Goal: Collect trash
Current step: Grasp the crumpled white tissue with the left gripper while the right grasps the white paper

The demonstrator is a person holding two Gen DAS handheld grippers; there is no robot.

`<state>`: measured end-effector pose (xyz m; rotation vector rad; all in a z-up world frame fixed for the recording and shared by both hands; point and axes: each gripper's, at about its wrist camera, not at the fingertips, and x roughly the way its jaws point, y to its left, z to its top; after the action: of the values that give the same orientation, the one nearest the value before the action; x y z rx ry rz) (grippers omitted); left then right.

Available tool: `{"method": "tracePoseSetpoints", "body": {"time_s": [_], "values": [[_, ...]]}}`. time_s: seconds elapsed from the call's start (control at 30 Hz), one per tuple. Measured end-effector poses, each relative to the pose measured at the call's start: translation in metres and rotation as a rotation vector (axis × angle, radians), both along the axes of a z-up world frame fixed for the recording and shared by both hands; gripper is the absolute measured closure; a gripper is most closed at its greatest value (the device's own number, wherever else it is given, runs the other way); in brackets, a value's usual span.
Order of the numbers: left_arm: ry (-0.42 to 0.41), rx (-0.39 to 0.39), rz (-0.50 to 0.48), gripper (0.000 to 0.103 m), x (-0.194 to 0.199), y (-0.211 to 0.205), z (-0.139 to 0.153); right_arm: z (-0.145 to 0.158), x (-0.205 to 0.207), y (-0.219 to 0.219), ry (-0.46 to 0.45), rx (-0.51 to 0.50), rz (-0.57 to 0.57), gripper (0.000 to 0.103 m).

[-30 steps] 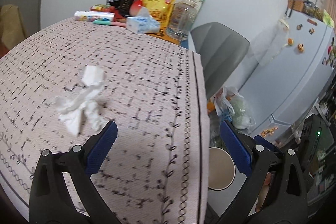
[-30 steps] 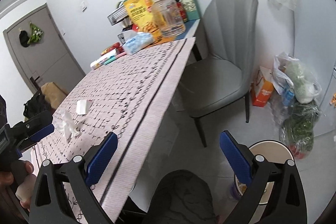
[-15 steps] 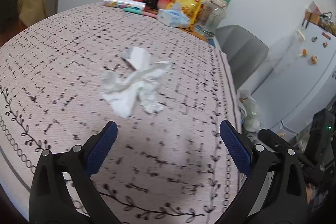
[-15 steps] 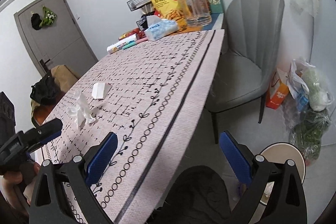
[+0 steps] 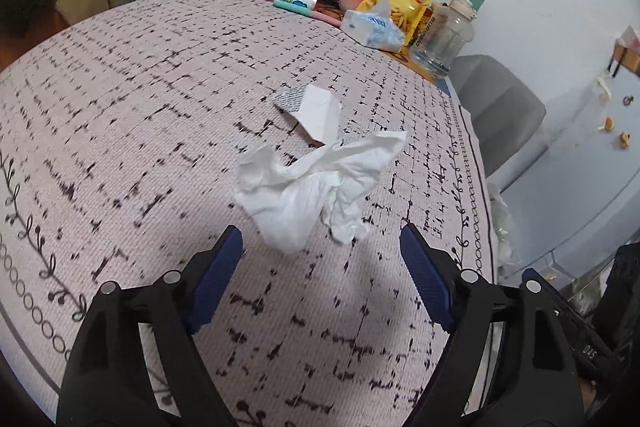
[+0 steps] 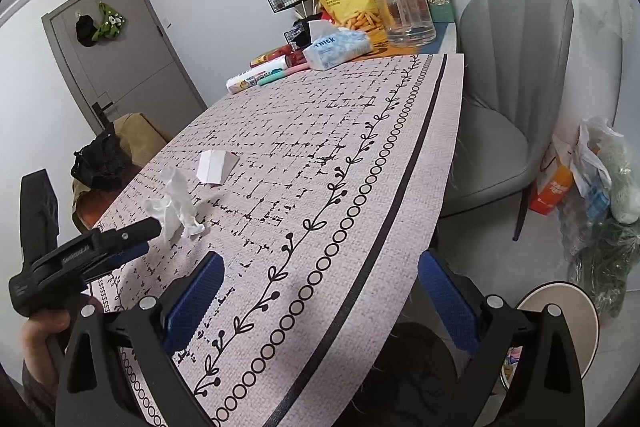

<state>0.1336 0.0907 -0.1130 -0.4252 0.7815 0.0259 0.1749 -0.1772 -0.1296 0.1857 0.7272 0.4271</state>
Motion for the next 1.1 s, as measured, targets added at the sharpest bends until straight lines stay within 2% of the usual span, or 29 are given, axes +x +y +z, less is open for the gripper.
{"method": "tracePoseSetpoints", "body": {"time_s": [0.03,0.13,0.27,0.4,0.47,0.5,0.53,0.57,0.63,0.7,1.0,1.1], "values": [[0.007,0.009,-0.003,0.012,0.004,-0.002,-0.001,-0.001,0.002,-0.002,0.004,0.004,-0.005,0.008],[0.011,0.022,0.004,0.006,0.013,-0.002,-0.002,-0.003,0.007,-0.006,0.014,0.012,-0.016,0.008],[0.039,0.011,0.061,0.006,0.028,0.008,-0.007,-0.004,0.011,-0.007,0.015,0.009,-0.005,0.008],[0.019,0.007,0.084,0.008,0.033,0.012,-0.008,0.000,0.017,-0.003,0.008,0.008,0.010,0.008],[0.010,0.015,0.087,0.024,0.034,0.011,-0.009,0.003,0.021,0.001,0.002,0.006,0.024,0.008],[0.012,0.020,0.092,0.040,0.035,0.011,-0.009,0.004,0.023,0.004,-0.001,0.003,0.033,0.008],[0.015,0.012,0.093,0.063,0.035,0.013,-0.009,0.006,0.024,0.007,-0.003,0.000,0.039,0.008],[0.023,-0.007,0.090,0.073,0.037,0.015,-0.010,0.007,0.026,0.011,-0.006,-0.003,0.048,0.008],[0.013,-0.035,0.089,0.087,0.034,0.020,-0.010,0.011,0.028,0.019,-0.013,-0.002,0.060,0.008],[-0.014,-0.020,0.100,0.089,0.029,0.025,-0.005,0.015,0.032,0.029,-0.023,-0.007,0.075,0.008],[-0.091,-0.060,0.226,0.090,-0.005,0.079,0.007,0.032,0.049,0.083,-0.027,-0.036,0.155,0.008],[-0.101,-0.067,0.255,0.090,-0.011,0.096,0.007,0.034,0.059,0.107,-0.013,-0.049,0.167,0.011]]}}
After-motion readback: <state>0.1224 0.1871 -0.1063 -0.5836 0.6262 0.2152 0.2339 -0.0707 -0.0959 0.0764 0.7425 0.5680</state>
